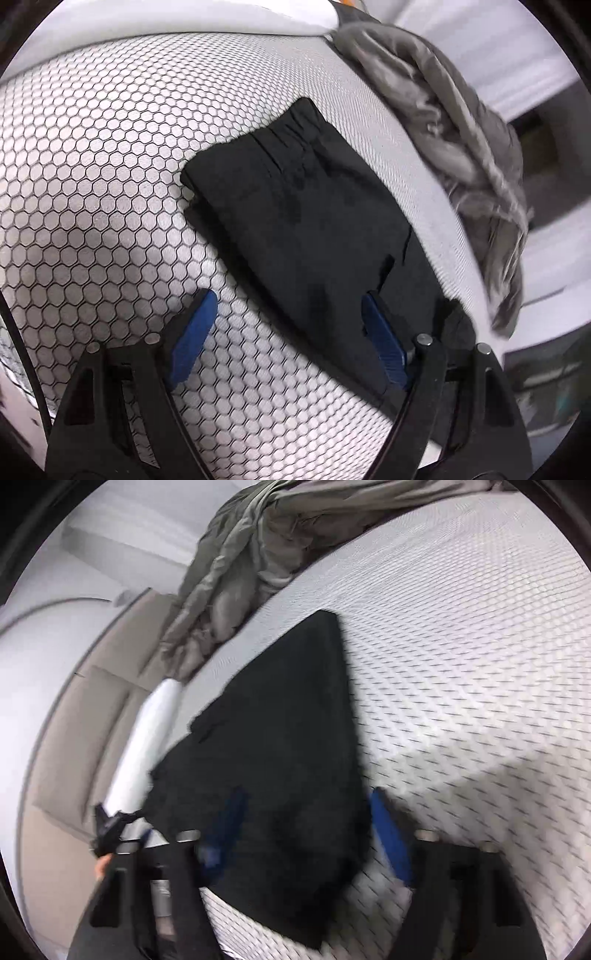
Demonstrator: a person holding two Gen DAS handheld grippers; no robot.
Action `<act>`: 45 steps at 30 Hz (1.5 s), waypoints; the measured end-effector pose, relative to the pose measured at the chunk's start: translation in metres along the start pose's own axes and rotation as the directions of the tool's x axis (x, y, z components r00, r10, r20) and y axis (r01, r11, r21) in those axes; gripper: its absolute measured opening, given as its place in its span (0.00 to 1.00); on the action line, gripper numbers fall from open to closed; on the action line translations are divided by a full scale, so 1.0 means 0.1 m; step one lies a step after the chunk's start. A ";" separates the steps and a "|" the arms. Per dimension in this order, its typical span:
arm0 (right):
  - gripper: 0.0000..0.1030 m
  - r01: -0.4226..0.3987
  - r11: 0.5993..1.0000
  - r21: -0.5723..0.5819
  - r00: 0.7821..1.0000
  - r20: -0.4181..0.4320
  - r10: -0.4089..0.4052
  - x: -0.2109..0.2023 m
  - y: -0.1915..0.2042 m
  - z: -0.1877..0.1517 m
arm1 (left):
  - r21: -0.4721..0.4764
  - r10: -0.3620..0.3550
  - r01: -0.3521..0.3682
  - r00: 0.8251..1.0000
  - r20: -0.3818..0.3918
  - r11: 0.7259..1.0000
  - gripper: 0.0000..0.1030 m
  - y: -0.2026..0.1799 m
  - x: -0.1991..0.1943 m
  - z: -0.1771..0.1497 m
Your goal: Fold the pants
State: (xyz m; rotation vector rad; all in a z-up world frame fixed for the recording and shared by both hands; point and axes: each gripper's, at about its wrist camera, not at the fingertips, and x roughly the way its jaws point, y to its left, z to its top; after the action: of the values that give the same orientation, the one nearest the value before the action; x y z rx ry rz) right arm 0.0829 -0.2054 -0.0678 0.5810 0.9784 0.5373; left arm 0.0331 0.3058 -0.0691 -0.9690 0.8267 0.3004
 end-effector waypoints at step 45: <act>0.68 0.144 0.979 -0.144 0.984 0.123 -0.127 -0.49 0.12 0.17 | 0.832 -0.255 0.330 0.938 -0.236 0.445 0.74 -2.88 0.22 -2.22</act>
State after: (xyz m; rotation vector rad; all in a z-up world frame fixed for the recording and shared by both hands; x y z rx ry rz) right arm 0.0733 -0.2323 -0.0223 0.4007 0.8543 0.4482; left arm 0.1041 -0.0394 0.0240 -0.1225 0.7187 -0.4675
